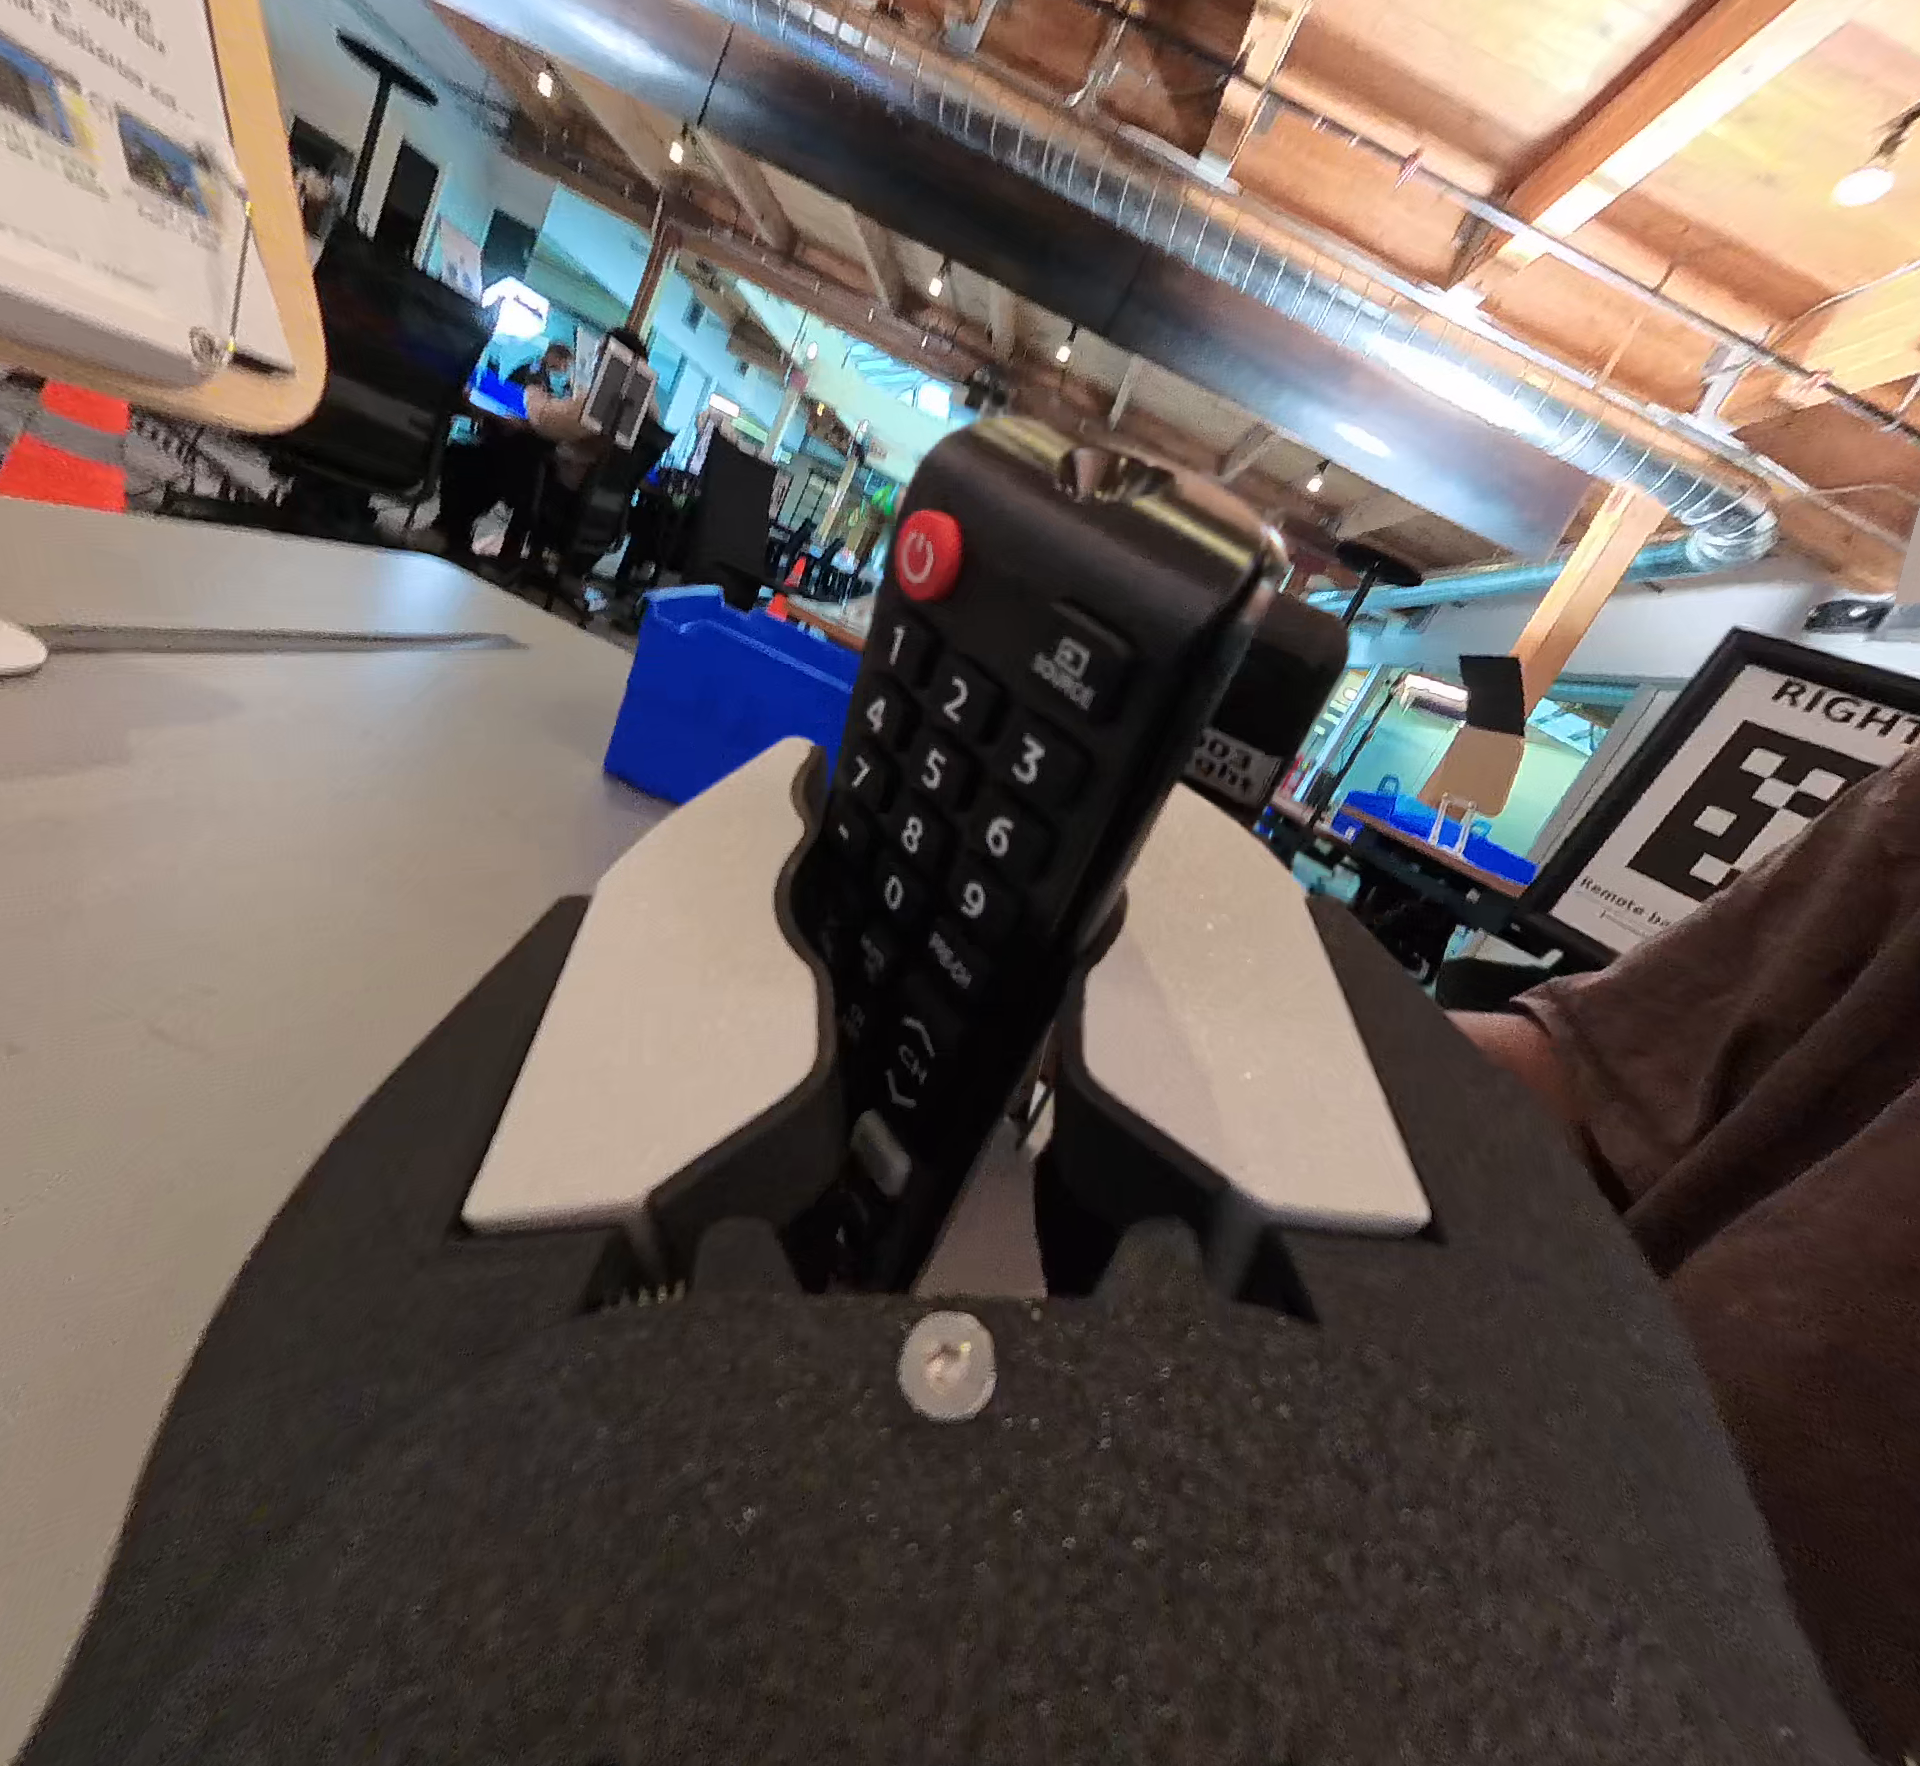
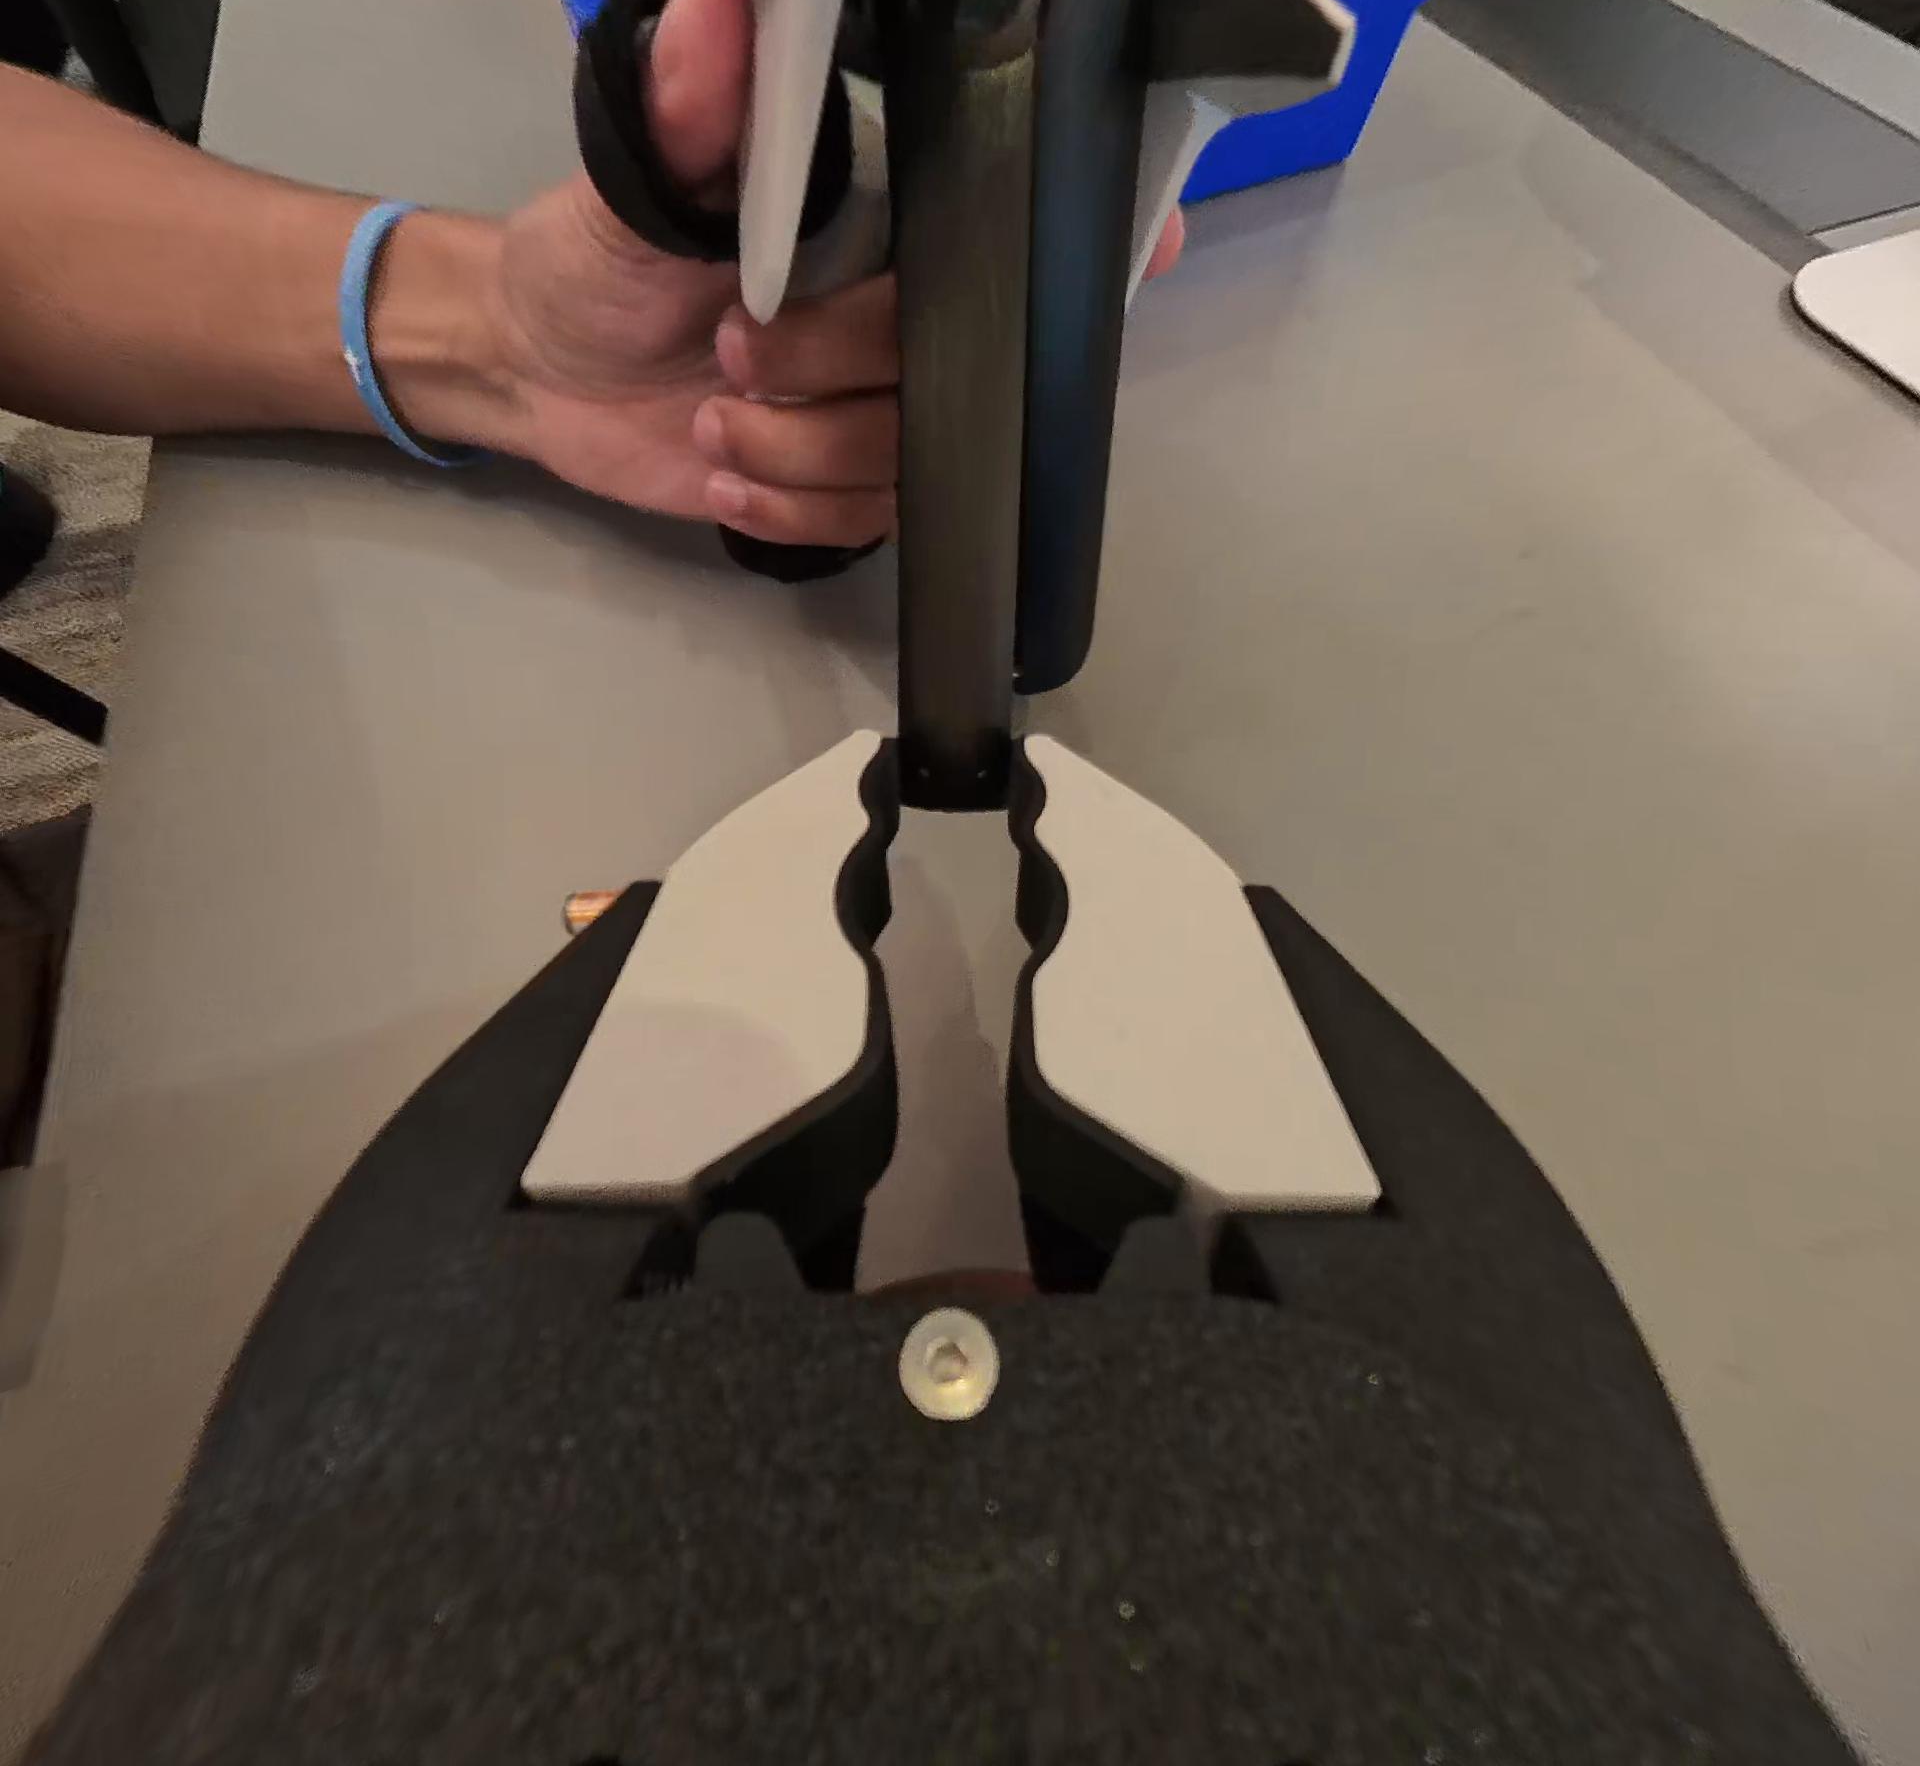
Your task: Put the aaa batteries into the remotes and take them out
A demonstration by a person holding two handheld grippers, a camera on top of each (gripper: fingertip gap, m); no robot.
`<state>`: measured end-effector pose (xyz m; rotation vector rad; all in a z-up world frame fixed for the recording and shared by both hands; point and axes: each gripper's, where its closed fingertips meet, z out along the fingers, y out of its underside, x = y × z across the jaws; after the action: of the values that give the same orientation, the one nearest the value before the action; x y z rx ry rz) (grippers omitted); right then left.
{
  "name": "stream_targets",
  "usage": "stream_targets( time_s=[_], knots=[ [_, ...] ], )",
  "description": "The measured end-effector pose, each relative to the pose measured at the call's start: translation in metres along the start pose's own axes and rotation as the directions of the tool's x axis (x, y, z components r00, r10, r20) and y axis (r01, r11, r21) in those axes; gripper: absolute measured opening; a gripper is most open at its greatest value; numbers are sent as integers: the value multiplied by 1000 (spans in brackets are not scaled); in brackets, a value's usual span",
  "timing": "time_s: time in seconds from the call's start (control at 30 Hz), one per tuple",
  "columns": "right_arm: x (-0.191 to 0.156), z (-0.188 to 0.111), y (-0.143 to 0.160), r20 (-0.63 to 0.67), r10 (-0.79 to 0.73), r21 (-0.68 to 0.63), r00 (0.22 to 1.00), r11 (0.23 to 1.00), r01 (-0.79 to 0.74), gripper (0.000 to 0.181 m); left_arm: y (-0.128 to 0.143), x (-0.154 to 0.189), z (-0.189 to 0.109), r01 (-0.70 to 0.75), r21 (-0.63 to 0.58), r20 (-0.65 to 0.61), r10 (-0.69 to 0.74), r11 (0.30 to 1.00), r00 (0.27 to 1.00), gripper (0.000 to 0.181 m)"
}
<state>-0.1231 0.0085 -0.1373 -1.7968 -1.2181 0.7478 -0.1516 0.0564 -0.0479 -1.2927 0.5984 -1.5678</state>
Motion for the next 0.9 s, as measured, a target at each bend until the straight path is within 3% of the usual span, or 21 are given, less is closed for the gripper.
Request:
stream_targets(
  time_s=[0.1,0.2,0.27,0.4,0.67,0.77,0.9],
  knots=[
    [3,3,9,1,13,-41,1000,999,-13,19,11,-4,0,36,-95,-4,-37,995,999,48],
    [5,3,13,26,49,-39,998,998,-48,19,18,-1,0,45,-195,-27,-52,980,998,68],
    [7,0,12,28,64,-31,998,997,-64,19,25,-2,0,5,-271,-11,-9,962,1000,83],
    [10,-9,7,53,87,1,995,996,-87,19,37,-4,0,-68,-387,17,81,919,997,96],
    [23,0,22,13,74,-94,997,993,-72,20,76,-20,-18,-33,-614,129,141,789,982,97],
    [19,1,31,76,57,-133,996,990,-46,20,80,-24,-25,-50,-621,156,186,783,970,92],
    [7,-3,32,197,67,-119,978,992,-44,20,60,-14,-25,-108,-509,119,195,854,974,82]
  ],
)
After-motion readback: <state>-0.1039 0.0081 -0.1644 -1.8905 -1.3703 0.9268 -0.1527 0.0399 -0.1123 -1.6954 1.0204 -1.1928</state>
